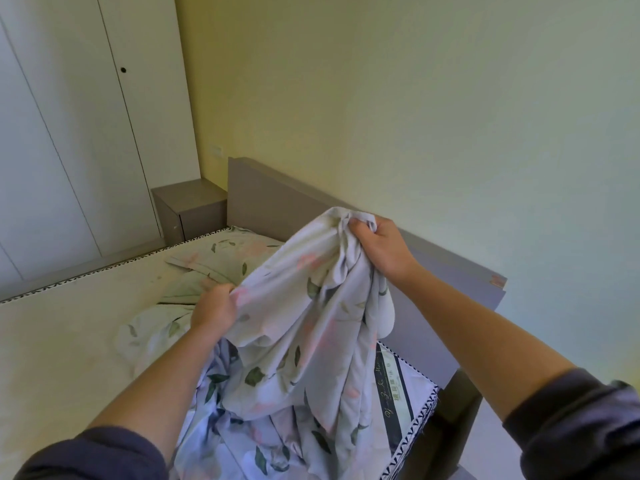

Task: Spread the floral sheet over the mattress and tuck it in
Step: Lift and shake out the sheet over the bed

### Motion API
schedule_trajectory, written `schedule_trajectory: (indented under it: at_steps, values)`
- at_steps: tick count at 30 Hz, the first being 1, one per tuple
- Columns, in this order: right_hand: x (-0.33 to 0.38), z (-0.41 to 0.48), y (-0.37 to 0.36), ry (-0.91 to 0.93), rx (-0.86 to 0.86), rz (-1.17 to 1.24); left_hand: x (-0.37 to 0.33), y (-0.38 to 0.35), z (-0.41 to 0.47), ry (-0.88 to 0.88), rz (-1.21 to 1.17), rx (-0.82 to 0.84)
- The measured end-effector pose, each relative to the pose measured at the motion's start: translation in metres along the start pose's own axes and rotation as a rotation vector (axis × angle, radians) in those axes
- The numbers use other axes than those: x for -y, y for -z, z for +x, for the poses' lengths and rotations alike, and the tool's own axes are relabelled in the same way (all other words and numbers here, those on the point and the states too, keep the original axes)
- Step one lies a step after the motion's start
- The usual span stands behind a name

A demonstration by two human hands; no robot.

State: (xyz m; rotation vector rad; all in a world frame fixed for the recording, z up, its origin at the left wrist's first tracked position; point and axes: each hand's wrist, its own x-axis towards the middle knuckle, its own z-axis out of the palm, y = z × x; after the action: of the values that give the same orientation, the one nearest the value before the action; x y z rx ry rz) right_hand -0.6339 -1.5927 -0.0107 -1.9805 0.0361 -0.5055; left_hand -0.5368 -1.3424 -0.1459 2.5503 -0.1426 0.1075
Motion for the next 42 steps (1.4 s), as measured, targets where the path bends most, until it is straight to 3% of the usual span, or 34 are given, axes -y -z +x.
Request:
schedule_trajectory:
  at_steps: [2, 4, 9, 12, 16, 23, 26, 29, 31, 36, 39, 42]
  values:
    - [-0.013, -0.003, 0.006, -0.058, 0.020, -0.030, 0.009, 0.006, 0.008, 0.017, -0.139, -0.139]
    - [-0.025, -0.006, 0.000, -0.115, 0.125, -0.055, -0.005, 0.017, 0.005, -0.079, -0.238, -0.236]
    - [-0.025, -0.011, -0.051, -0.063, 0.410, -0.130, -0.090, 0.049, -0.024, -0.591, -0.239, -0.084]
    - [-0.025, -0.012, -0.066, -0.063, 0.415, -0.171, -0.094, 0.050, -0.028, -0.672, -0.253, -0.099]
    - [-0.024, -0.004, -0.058, -0.103, 0.181, -0.028, -0.049, 0.028, -0.019, -0.548, -0.236, -0.094]
    - [-0.009, 0.012, -0.041, -0.111, 0.087, 0.051, 0.003, -0.032, -0.010, -0.311, -0.309, 0.370]
    - [-0.012, 0.021, -0.035, -0.130, 0.012, 0.105, 0.023, -0.060, -0.006, -0.285, -0.178, 0.444]
    - [-0.012, 0.029, -0.026, -0.125, 0.000, 0.132, 0.037, -0.076, 0.002, -0.209, -0.051, 0.267]
    - [-0.019, 0.035, -0.021, -0.132, 0.004, 0.135, 0.040, -0.082, 0.011, -0.147, -0.099, 0.151]
    - [-0.033, 0.046, -0.015, -0.167, 0.004, 0.239, 0.030, -0.098, 0.029, -0.182, -0.074, 0.302]
    - [-0.037, 0.055, -0.012, -0.170, 0.012, 0.251, 0.027, -0.116, 0.036, -0.066, 0.005, 0.200]
    - [-0.052, 0.065, -0.001, -0.183, 0.010, 0.208, 0.025, -0.104, 0.046, 0.143, -0.253, -0.027]
